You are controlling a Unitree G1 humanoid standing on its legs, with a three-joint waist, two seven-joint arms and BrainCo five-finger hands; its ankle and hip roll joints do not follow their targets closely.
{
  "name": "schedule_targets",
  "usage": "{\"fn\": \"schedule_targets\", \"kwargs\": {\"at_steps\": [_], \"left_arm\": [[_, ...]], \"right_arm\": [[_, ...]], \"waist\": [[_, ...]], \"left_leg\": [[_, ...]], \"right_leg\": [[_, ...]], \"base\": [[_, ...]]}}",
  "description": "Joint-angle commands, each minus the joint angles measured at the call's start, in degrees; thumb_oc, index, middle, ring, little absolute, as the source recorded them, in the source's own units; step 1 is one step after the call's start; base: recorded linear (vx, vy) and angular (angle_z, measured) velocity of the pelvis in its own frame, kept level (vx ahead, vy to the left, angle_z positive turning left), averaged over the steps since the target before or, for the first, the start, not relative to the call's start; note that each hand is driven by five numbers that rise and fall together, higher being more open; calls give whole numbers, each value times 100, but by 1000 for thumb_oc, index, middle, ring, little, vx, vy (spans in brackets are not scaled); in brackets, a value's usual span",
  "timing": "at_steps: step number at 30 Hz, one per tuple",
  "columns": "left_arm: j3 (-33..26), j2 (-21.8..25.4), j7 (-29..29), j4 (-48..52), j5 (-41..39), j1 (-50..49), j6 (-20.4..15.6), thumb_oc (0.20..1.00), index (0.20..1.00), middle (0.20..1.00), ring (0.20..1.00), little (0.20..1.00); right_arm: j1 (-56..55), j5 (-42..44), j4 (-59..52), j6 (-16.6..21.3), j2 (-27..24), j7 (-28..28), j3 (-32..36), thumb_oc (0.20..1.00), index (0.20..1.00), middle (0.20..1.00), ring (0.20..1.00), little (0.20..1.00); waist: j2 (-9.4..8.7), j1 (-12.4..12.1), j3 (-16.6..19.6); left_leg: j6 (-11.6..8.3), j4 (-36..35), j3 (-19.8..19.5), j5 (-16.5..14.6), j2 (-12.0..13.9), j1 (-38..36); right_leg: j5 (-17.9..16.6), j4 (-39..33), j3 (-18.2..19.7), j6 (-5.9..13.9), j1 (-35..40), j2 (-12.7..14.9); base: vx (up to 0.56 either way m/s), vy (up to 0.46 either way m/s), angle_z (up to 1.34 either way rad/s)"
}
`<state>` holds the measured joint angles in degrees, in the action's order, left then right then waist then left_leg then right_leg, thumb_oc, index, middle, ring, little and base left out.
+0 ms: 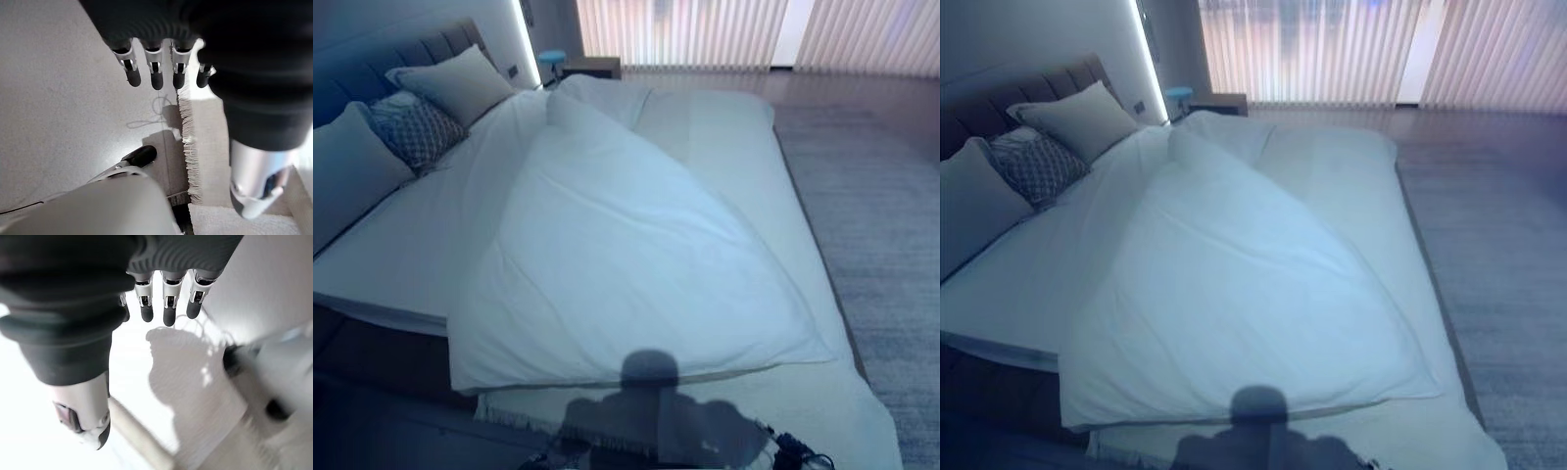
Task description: Make the bed
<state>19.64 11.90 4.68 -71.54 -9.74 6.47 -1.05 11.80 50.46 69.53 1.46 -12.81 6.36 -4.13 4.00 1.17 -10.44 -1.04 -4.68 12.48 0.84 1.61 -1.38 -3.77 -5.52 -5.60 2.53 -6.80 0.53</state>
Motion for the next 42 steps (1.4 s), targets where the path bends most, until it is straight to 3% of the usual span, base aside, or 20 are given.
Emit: {"fn": "schedule_targets", "kwargs": {"at_steps": [1,15,24,30,42], "left_arm": [[177,-149,193,-156,-311,466,-137,1000,1000,1000,1000,1000],[498,-227,440,275,-833,627,-162,1000,1000,1000,1000,1000],[626,-224,408,503,-1027,721,-211,1000,1000,1000,1000,1000],[652,-251,426,543,-987,763,-264,1000,1000,1000,1000,1000],[724,-256,471,876,-1123,754,-330,1000,1000,1000,1000,1000]], "right_arm": [[733,867,-180,380,132,232,-23,1000,1000,1000,1000,1000],[2050,1650,-627,964,-134,882,262,1000,1000,1000,1000,1000],[2936,2093,-810,1340,-645,738,531,1000,1000,1000,1000,1000],[2932,1900,-1655,1808,-708,608,389,1000,1000,1000,1000,1000],[3253,1296,-1836,1904,-964,999,281,1000,1000,1000,1000,1000]], "waist": [[-29,124,-321],[251,-31,-775],[383,-99,-972],[361,-30,-1018],[385,-51,-1077]], "left_leg": [[-205,-32,-388,88,-221,379],[-230,-32,-552,281,-270,1172],[-248,-32,-596,322,-287,1417],[-252,-32,-577,314,-278,1444],[-244,-32,-594,344,-275,1532]], "right_leg": [[129,236,-195,398,197,210],[10,234,-196,372,-565,241],[-33,210,-146,382,-823,212],[-59,199,-104,403,-864,200],[-81,239,-109,410,-960,197]], "base": [[0,0,0],[1,-4,0],[0,0,0],[1,-1,-2],[0,1,-2]]}}
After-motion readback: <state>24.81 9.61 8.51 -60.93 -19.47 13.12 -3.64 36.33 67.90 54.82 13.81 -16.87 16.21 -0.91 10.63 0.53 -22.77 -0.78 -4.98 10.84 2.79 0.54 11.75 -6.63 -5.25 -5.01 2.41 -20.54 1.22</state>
